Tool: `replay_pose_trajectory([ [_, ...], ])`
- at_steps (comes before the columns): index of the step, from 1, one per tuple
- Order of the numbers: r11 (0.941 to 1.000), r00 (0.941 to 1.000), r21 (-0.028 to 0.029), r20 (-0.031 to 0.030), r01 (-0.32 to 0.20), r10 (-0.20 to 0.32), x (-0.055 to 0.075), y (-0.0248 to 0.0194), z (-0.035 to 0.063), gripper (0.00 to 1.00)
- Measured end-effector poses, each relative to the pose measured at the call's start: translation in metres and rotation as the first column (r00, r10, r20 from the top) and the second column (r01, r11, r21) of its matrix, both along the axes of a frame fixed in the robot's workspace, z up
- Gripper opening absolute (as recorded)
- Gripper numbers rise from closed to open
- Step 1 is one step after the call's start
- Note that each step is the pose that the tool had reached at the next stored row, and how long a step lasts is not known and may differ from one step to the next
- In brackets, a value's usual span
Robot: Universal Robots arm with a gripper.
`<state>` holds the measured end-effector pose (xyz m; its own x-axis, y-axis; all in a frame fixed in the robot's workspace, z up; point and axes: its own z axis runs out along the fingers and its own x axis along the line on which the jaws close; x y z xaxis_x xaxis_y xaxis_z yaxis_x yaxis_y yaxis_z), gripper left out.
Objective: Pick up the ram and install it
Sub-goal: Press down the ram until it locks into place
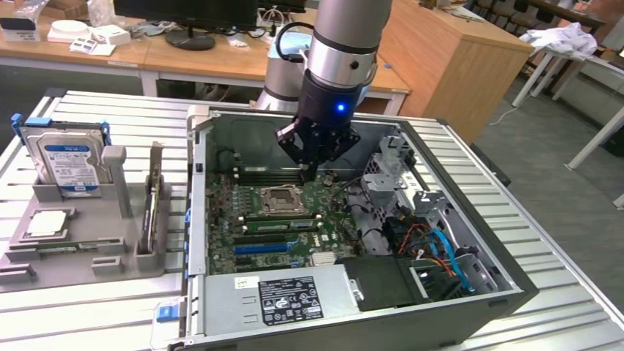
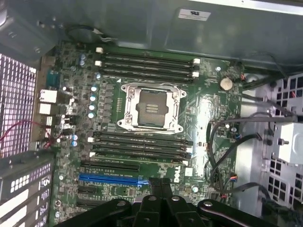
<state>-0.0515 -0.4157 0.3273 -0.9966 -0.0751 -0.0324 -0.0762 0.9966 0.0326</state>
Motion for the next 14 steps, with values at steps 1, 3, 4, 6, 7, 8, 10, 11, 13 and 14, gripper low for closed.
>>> replay_pose_trajectory([
  [1, 1.0, 1.0, -0.0001, 0.0, 0.0, 0.0, 0.0, 0.0, 0.0, 0.11],
  [3, 1.0, 1.0, -0.0001, 0.0001, 0.001, -0.001, 0.0, 0.0, 0.0, 0.11],
  [4, 1.0, 1.0, 0.0, 0.0, 0.001, -0.001, 0.0, 0.0, 0.0, 0.11],
  [6, 1.0, 1.0, 0.0, 0.0001, 0.001, -0.001, 0.0, 0.0, 0.0, 0.11],
  [7, 1.0, 1.0, 0.0, 0.0001, 0.001, -0.001, 0.0, 0.0, 0.0, 0.11],
  [8, 1.0, 1.0, 0.0, 0.0001, 0.001, -0.001, 0.0, 0.0, 0.0, 0.11],
  [10, 1.0, 1.0, 0.0, 0.0001, 0.001, -0.001, 0.0, 0.0, 0.0, 0.11],
  [11, 1.0, 1.0, 0.0, 0.0001, 0.001, -0.001, 0.0, 0.0, 0.0, 0.11],
  [13, 1.0, 1.0, -0.0001, -0.0011, 0.001, -0.001, -0.0001, 0.0, 0.0, 0.11],
  [14, 1.0, 1.0, 0.0, -0.0026, 0.001, -0.001, -0.0002, 0.0001, 0.0, 0.11],
])
